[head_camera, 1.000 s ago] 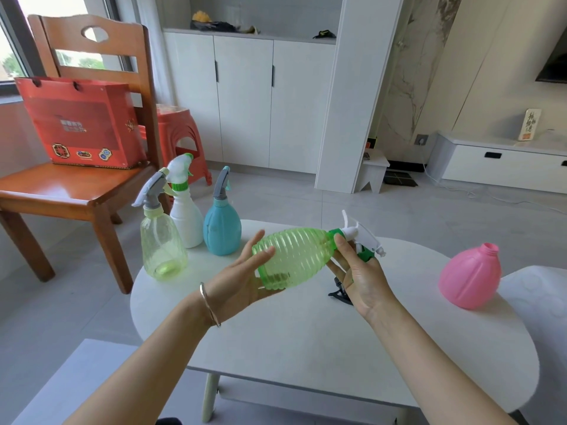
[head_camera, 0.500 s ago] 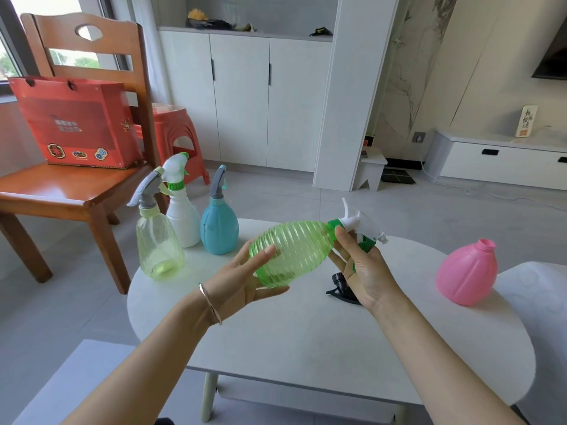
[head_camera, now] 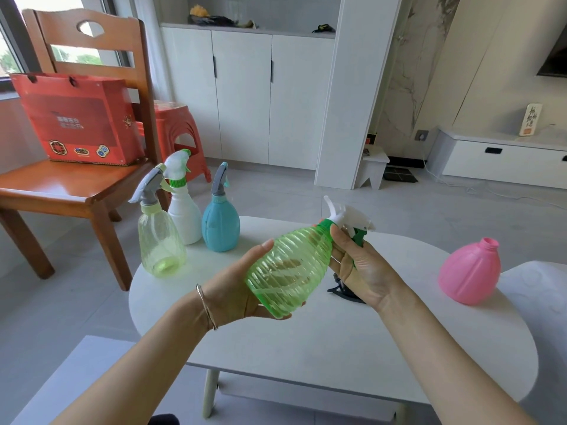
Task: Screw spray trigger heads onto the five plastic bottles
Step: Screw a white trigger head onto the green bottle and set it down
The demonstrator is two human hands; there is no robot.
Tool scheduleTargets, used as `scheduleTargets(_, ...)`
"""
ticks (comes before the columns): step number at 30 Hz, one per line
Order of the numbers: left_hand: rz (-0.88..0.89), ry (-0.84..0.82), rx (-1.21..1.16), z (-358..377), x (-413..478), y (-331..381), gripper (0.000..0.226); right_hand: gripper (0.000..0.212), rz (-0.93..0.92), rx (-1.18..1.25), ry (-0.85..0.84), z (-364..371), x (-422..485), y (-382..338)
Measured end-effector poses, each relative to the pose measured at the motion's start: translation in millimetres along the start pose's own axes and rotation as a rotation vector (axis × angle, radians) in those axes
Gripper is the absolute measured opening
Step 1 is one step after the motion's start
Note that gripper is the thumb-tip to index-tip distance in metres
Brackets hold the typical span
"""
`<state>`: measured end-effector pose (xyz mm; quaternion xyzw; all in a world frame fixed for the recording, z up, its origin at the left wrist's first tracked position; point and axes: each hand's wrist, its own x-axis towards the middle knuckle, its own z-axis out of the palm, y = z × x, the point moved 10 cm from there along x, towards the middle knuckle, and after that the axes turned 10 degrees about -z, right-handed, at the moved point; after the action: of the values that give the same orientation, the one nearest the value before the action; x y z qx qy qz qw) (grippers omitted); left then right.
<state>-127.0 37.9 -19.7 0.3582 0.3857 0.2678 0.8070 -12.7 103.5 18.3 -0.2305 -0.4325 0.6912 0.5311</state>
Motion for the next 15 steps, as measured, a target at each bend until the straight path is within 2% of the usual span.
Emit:
scheduleTargets(6, 0.089, 0.127, 0.103, -7.6, -5.9, 8.8, 0.074, 0.042, 0.001, -0.021, -0.016, -1.2, -0.5, 0.4)
scheduleTargets(10, 0.164, 0.179, 0.123, -10.0, -11.7, 12.9, 0.079, 0.037, -0.036, -0.121, -0.051, 3.2, 2.7, -4.4)
scheduleTargets(12, 0.239, 0.256, 0.1, -20.1, -14.7, 18.6, 0.075, 0.052, -0.068, -0.189, 0.01, 0.2, 4.7, -4.8)
scheduleTargets(14, 0.371, 0.385, 0.045, -35.9, -22.4, 28.6, 0.063, 0.076, -0.056, -0.254, 0.094, -2.7, 3.5, 2.1)
scheduleTargets(15, 0.442, 0.454, 0.007, -44.8, -27.7, 33.3, 0.06, 0.082, -0.036, -0.29, 0.104, -0.2, 2.7, 7.9)
